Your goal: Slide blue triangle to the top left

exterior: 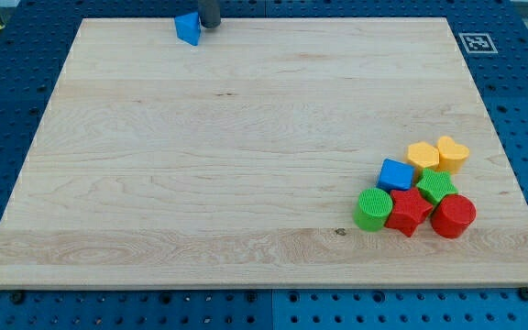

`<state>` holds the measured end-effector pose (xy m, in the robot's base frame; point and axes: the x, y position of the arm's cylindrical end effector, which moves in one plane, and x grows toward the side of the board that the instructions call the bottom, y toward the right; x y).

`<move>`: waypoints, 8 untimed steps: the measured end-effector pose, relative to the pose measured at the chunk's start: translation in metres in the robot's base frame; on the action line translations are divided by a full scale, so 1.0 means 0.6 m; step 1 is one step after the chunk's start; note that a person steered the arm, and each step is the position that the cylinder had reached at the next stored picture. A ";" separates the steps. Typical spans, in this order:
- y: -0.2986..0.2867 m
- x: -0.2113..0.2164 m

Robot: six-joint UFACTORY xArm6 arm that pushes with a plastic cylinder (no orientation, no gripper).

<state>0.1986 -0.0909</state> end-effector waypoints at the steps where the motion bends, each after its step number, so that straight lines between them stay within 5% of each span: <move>1: -0.002 0.014; 8: -0.158 0.043</move>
<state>0.2245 -0.1856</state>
